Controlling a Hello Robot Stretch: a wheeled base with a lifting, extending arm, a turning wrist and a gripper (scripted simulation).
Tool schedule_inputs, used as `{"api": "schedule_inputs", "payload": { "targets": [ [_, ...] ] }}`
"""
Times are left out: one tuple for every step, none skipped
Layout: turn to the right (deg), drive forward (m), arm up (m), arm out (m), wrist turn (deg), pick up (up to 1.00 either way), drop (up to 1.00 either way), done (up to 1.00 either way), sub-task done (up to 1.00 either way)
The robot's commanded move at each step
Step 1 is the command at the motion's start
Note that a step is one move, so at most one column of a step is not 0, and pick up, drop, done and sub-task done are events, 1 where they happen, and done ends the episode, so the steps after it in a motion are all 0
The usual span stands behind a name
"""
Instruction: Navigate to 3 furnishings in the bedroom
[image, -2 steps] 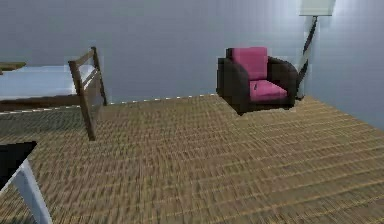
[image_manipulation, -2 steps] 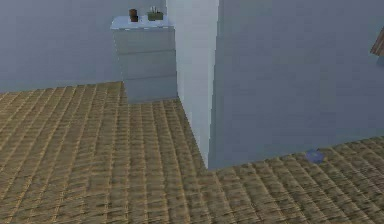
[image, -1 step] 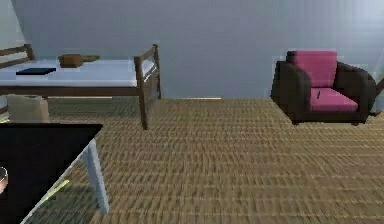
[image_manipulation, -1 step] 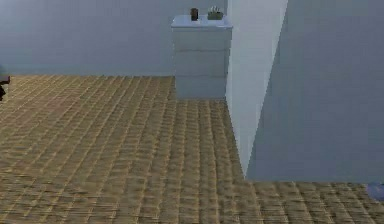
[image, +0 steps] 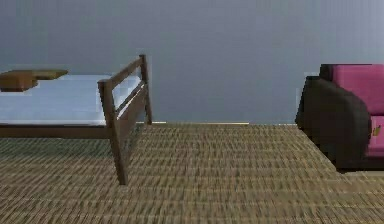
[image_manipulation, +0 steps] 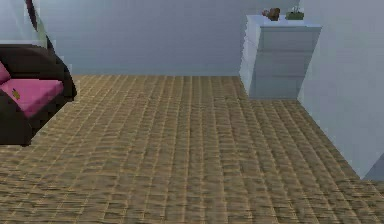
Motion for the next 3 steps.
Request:
{"api": "schedule_inputs", "payload": {
  "targets": [
    [0.0,0.5,0.0,0.0,0.0,0.0,0.0,0.0,0.0],
    [-30.0,0.0,0.0,0.0,0.0,0.0,0.0,0.0,0.0],
    [0.0,0.3,0.0,0.0,0.0,0.0,0.0,0.0,0.0]
  ]
}}
